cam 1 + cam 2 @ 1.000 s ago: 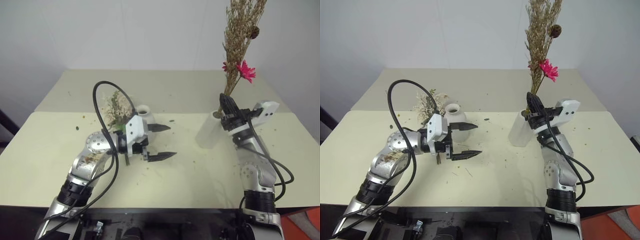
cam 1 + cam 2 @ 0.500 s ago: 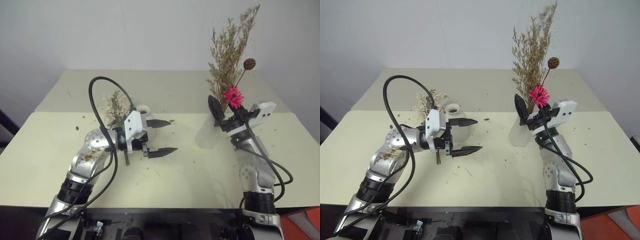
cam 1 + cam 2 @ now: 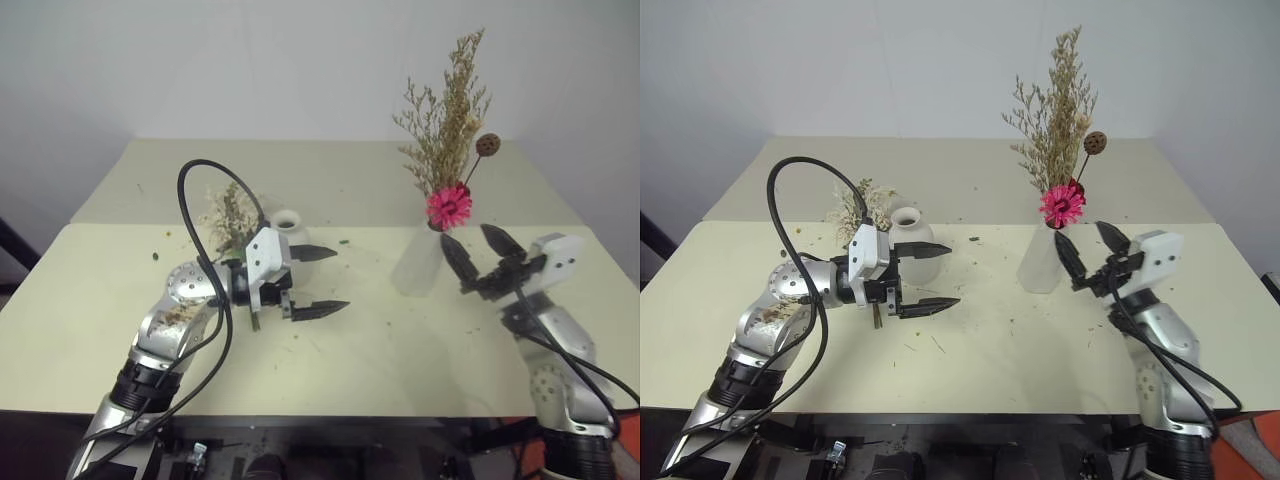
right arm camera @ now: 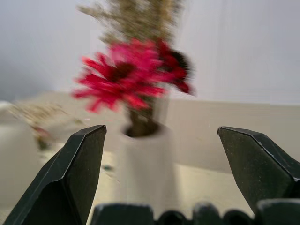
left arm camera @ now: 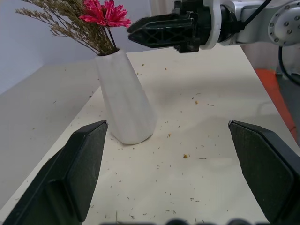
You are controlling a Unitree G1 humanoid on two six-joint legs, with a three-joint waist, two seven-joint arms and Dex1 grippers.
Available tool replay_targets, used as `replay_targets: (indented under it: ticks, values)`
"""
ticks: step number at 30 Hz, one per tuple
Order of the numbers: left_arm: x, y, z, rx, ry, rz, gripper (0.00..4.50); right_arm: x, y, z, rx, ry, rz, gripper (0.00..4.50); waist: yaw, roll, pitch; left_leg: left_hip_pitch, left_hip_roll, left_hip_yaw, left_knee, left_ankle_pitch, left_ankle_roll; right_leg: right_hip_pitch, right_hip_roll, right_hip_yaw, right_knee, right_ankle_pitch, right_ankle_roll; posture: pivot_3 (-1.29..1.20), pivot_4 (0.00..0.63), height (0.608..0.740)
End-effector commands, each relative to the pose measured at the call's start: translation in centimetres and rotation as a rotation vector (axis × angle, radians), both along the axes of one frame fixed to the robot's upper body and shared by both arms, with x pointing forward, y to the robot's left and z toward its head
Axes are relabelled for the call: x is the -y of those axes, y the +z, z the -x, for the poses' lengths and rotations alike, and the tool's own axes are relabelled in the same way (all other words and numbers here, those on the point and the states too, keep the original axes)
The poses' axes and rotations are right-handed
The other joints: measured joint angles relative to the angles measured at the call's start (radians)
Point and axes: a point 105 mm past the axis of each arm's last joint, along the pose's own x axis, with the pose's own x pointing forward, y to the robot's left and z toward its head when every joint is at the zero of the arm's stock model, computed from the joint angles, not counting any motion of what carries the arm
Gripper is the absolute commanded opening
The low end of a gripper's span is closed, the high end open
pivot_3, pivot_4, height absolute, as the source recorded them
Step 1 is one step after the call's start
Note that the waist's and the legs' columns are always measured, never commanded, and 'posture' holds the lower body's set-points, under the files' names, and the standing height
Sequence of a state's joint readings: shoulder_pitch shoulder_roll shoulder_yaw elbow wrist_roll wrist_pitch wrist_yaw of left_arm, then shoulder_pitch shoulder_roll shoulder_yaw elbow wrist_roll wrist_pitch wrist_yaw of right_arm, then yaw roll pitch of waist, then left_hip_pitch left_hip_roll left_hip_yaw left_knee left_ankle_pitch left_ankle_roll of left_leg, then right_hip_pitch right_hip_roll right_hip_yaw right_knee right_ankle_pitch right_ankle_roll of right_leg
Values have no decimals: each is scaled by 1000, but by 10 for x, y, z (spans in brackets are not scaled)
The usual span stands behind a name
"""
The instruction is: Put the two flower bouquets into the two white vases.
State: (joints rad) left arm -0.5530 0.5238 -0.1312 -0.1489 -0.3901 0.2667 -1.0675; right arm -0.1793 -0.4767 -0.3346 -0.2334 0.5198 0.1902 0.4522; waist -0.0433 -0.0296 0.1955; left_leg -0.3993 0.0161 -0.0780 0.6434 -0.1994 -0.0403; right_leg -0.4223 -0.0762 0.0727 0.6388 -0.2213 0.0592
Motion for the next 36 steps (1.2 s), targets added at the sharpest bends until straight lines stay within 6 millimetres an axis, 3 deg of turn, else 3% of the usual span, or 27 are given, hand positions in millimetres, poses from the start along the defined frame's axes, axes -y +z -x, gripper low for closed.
replay_targets:
  ticks: [1, 5, 9, 12, 16, 20, 30, 36]
  values:
    - [-8, 15, 7, 34, 19, 25, 4500, 22, 20, 33, 2, 60, 109, 4479, 6, 0, 0, 0, 0, 0, 0, 0, 0, 0, 0, 0, 0, 0, 0, 0, 150, 740]
    - [-23, 14, 18, -16, 121, 62, 4500, 23, 21, 65, -176, 221, 226, 4479, -5, 0, 0, -1, 1, 0, 0, -1, 2, 1, 0, 0, -4, 0, 1, 0, 150, 740]
    - [-28, 7, 17, -176, 424, 221, 4500, -12, 21, 80, -280, 406, 340, 4479, -12, -1, 0, 3, 2, 1, 0, -1, 2, 6, 1, 1, -6, 1, 2, 0, 150, 740]
    - [-35, -2, 16, -245, 679, 220, 4500, -40, 27, 77, -261, 495, 355, 4479, -8, -4, 1, 11, 2, 0, 0, -1, 1, 18, 1, 0, -8, 1, 0, 0, 150, 740]
    - [-56, 5, 7, -373, 953, 313, 4500, -67, 39, 64, -223, 575, 326, 4479, -1, -6, 2, 11, -1, -1, 3, -1, 1, 19, 0, 0, -11, 0, -1, 0, 150, 740]
    - [-85, -10, 5, -474, 1175, 217, 4500, -92, 42, 52, -220, 693, 332, 4479, 1, -6, 2, 9, -1, -2, 1, -1, 1, 18, 0, -1, -14, 3, 5, 0, 150, 740]
    - [-103, -9, -38, -617, 1303, 210, 4500, -126, 35, 26, -238, 798, 389, 4479, 11, -6, 2, 4, -2, -2, 1, -1, 0, 14, 0, -2, -15, 3, 5, 0, 150, 740]
    - [-113, -13, -62, -710, 1354, 178, 4500, -135, 35, 16, -228, 793, 403, 4479, 8, -6, 2, 3, -1, -3, 1, -1, 0, 12, 0, -2, -14, 3, 5, 0, 150, 740]
